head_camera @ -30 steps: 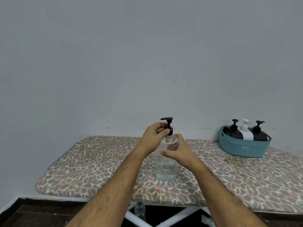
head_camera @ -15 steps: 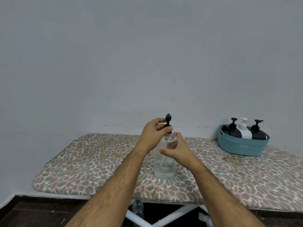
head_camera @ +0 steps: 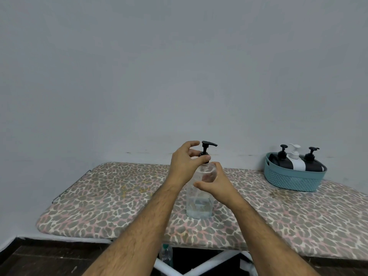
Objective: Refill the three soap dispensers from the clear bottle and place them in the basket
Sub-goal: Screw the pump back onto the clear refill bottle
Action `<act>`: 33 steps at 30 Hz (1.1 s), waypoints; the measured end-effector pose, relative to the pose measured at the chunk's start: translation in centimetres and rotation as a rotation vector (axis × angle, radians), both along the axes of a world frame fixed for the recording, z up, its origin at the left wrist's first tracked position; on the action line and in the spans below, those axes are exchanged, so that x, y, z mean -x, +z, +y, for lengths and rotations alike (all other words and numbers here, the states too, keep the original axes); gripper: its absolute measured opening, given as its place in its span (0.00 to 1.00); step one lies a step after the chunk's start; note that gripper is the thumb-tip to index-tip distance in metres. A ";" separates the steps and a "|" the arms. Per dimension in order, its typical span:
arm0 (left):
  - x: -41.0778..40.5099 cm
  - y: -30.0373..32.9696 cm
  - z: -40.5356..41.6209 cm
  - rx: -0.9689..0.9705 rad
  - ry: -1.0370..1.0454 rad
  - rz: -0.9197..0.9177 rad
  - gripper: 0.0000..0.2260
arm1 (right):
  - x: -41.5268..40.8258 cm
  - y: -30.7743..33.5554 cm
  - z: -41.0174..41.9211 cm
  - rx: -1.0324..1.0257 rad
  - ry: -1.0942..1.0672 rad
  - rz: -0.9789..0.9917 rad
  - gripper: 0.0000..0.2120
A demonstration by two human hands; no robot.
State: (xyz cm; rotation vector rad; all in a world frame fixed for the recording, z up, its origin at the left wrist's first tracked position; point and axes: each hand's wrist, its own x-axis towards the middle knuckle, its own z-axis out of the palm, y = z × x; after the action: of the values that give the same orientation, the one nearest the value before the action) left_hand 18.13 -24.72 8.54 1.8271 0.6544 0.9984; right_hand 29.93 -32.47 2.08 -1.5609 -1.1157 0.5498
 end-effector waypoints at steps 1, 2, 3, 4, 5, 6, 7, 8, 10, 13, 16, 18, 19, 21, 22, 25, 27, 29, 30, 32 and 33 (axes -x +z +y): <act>0.3 0.0 0.1 0.004 -0.055 0.013 0.23 | 0.0 -0.1 0.1 0.007 0.001 0.002 0.37; 0.5 0.0 0.2 0.012 -0.115 0.021 0.21 | 0.0 -0.1 0.1 0.010 0.002 0.004 0.38; 0.7 0.0 0.2 0.022 -0.158 0.026 0.18 | 0.0 -0.1 0.2 0.009 0.003 0.002 0.38; 0.7 0.1 0.2 0.025 -0.177 0.034 0.16 | 0.0 -0.2 0.2 0.006 0.002 0.002 0.38; 0.7 0.2 0.1 0.025 -0.179 0.043 0.15 | 0.0 -0.3 0.2 0.001 0.000 0.003 0.38; 0.5 0.2 0.0 0.016 -0.166 0.052 0.13 | 0.0 -0.3 0.2 -0.002 -0.001 0.006 0.39; 0.2 0.3 -0.2 -0.014 -0.130 0.069 0.11 | 0.0 -0.4 0.2 -0.003 -0.001 0.004 0.39; -0.1 0.2 -0.4 -0.061 -0.077 0.096 0.13 | 0.0 -0.4 0.2 -0.006 0.005 0.000 0.39; -0.6 0.1 -0.9 -0.135 0.049 0.129 0.21 | 0.0 -0.6 0.4 -0.015 0.024 -0.007 0.38; -0.9 -0.1 -1.4 -0.109 0.131 0.060 0.26 | -0.2 -0.9 0.6 -0.023 0.025 0.000 0.35; -0.7 -0.4 -1.2 -0.043 0.129 -0.008 0.25 | -0.2 -0.8 0.5 -0.026 0.009 0.002 0.35; -0.4 -0.6 -0.9 0.008 0.067 -0.039 0.23 | 0.0 -0.6 0.3 -0.027 0.007 -0.006 0.34; -0.3 -0.6 -0.8 0.019 0.040 -0.038 0.21 | 0.1 -0.6 0.3 -0.028 0.004 -0.009 0.33; -0.4 -0.7 -0.7 0.001 0.039 -0.012 0.18 | 0.0 -0.7 0.4 -0.036 -0.004 -0.005 0.34; -0.6 -0.7 -0.8 -0.012 0.065 0.008 0.16 | 0.0 -0.8 0.4 -0.037 -0.005 -0.002 0.35; -1.0 -1.0 -1.5 -0.080 0.204 0.084 0.15 | -0.2 -1.1 0.8 -0.035 0.000 -0.004 0.37; -1.0 -1.1 -1.8 -0.105 0.283 0.100 0.17 | -0.2 -1.3 1.1 -0.042 0.001 -0.011 0.37; -1.1 -1.1 -2.0 -0.108 0.301 0.088 0.17 | -0.2 -1.4 1.0 -0.048 0.002 -0.012 0.36; -1.1 -1.1 -1.9 -0.116 0.295 0.089 0.16 | -0.2 -1.3 0.9 -0.050 0.006 -0.010 0.36; -1.1 -1.0 -1.7 -0.141 0.263 0.103 0.14 | -0.2 -1.0 0.7 -0.048 0.016 -0.009 0.36; -1.2 -1.0 -1.5 -0.150 0.240 0.114 0.13 | -0.2 -1.0 0.6 -0.046 0.020 -0.012 0.37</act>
State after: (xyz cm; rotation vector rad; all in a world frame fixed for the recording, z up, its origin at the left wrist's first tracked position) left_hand 19.29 -26.22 7.53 1.9804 0.9062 1.1318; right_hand 30.15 -31.91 1.12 -1.5165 -1.1461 0.5255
